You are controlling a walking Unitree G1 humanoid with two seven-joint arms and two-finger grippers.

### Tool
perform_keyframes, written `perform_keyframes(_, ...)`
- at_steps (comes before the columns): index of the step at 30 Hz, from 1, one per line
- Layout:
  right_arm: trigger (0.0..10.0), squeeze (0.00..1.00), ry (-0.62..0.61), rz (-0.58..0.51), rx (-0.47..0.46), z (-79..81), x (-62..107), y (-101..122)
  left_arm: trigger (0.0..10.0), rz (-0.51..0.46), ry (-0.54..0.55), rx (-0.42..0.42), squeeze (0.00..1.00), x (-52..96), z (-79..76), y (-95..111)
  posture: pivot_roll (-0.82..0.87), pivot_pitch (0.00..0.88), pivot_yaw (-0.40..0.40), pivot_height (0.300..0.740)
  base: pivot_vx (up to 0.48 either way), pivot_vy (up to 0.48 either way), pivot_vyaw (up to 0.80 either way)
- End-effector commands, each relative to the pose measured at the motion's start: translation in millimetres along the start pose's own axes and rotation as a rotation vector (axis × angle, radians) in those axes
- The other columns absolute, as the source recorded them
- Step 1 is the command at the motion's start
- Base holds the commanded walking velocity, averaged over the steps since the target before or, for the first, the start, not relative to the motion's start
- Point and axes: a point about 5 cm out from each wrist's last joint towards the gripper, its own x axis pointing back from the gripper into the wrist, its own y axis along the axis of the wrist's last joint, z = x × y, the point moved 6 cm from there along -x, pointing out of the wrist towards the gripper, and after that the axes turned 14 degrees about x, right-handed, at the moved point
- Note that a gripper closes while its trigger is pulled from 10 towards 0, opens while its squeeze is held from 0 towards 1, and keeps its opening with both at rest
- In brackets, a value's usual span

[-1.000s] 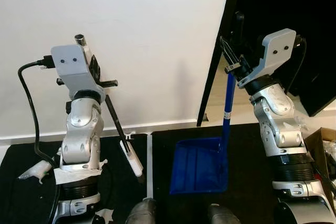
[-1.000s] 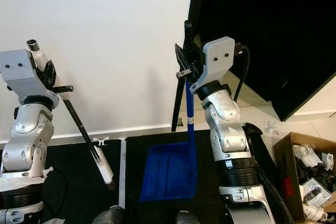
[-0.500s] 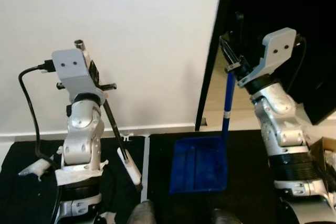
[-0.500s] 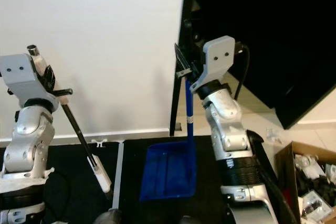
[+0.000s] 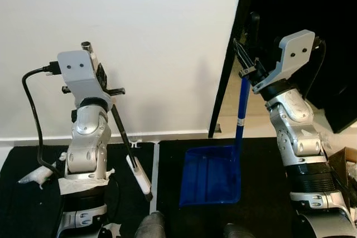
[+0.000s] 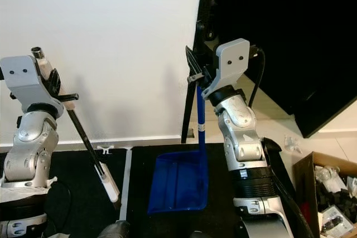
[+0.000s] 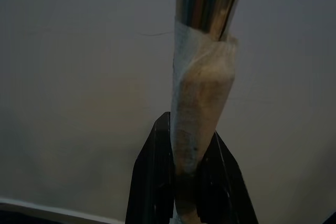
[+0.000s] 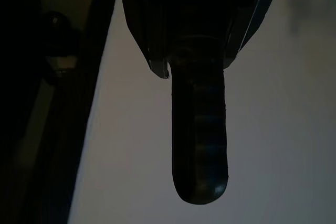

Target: Sweep floor

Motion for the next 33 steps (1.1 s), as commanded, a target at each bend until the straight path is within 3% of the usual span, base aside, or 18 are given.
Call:
perform_keyframes(1, 10.0, 0.0, -0.008, -0.021, 0.005, -2.7, -1.3, 4.6, 10.0, -0.014, 0.001, -0.001, 0.0, -0.4, 1.6, 5.1, 0.05, 0.023, 0.042, 0.74, 0.0, 0.0, 0.0)
perform_keyframes(7, 10.0, 0.0, -0.007, -0.022, 0.005, -2.6, -1.5, 4.7, 10.0, -0.011, 0.004, 0.008, 0.0, -0.6, 1.9, 4.7, 0.05, 0.02, 0.042, 0.74, 0.0, 0.159, 0.0)
perform_keyframes(33, 10.0, 0.0, -0.007, -0.02, 0.004, -2.7, -0.7, 4.8, 10.0, -0.007, 0.008, 0.013, 0.0, 0.4, 3.1, 4.4, 0.05, 0.028, 0.042, 0.74, 0.0, 0.445, 0.0)
